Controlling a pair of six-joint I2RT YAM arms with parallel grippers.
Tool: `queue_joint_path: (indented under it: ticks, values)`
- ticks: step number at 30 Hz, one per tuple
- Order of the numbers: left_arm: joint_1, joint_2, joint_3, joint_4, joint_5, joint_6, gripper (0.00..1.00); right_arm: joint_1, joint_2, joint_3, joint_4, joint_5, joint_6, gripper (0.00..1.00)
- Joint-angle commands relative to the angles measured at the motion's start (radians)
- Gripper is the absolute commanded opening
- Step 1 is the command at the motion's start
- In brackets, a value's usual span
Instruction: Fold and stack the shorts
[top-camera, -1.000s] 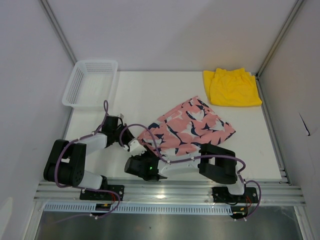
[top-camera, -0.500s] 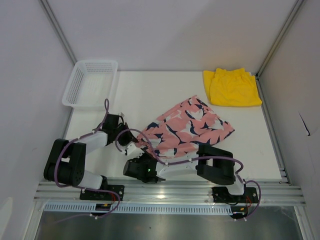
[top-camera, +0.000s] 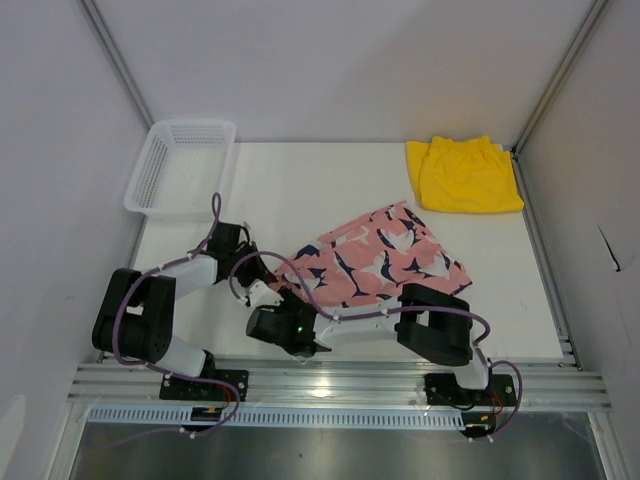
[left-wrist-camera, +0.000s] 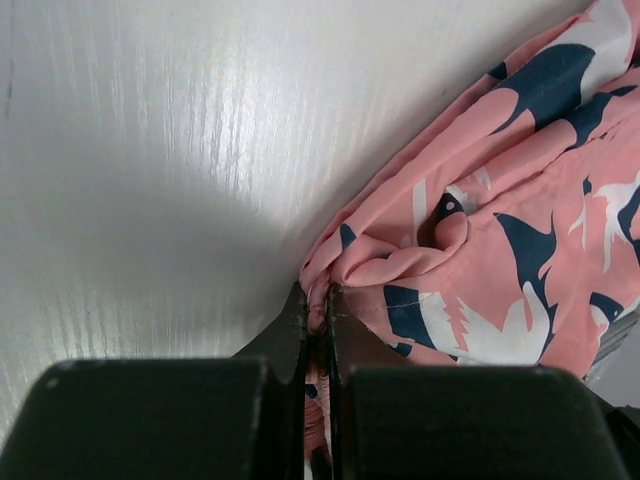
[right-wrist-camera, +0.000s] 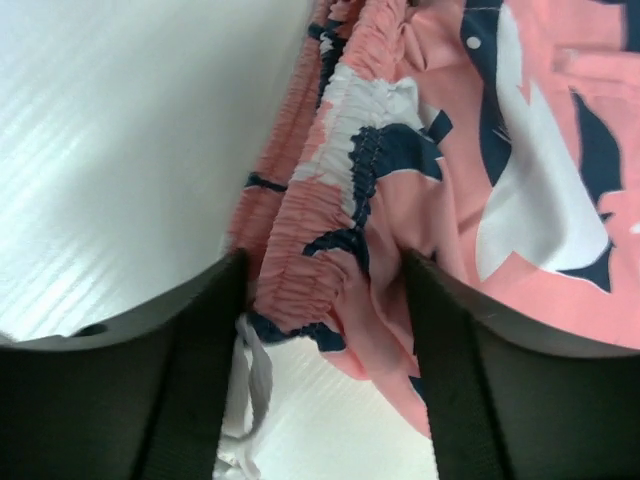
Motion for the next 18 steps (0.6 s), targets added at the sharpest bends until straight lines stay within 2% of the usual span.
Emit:
queue_joint_path:
  ticks: [1, 3, 6, 11, 15, 18]
  values:
    - [0.007, 0.023, 0.056, 0.057, -0.088, 0.05, 0.0, -0.017, -0.057, -0.041, 0.024, -0.214, 0.048, 0.71]
    - [0.007, 0.035, 0.084, 0.049, -0.109, 0.067, 0.0, -0.029, -0.129, -0.067, 0.043, -0.235, 0.055, 0.76]
    - [0.007, 0.061, 0.131, 0.028, -0.148, 0.092, 0.0, -0.077, -0.23, -0.105, 0.055, -0.278, 0.083, 0.74]
    - [0.007, 0.107, 0.196, 0.011, -0.149, 0.116, 0.0, -0.186, -0.35, -0.191, 0.107, -0.357, 0.14, 0.6]
    - [0.007, 0.136, 0.222, 0.026, -0.12, 0.127, 0.0, -0.252, -0.384, -0.236, 0.167, -0.459, 0.16, 0.57]
    - [0.007, 0.156, 0.221, 0.045, -0.099, 0.132, 0.0, -0.284, -0.362, -0.23, 0.198, -0.508, 0.167, 0.43]
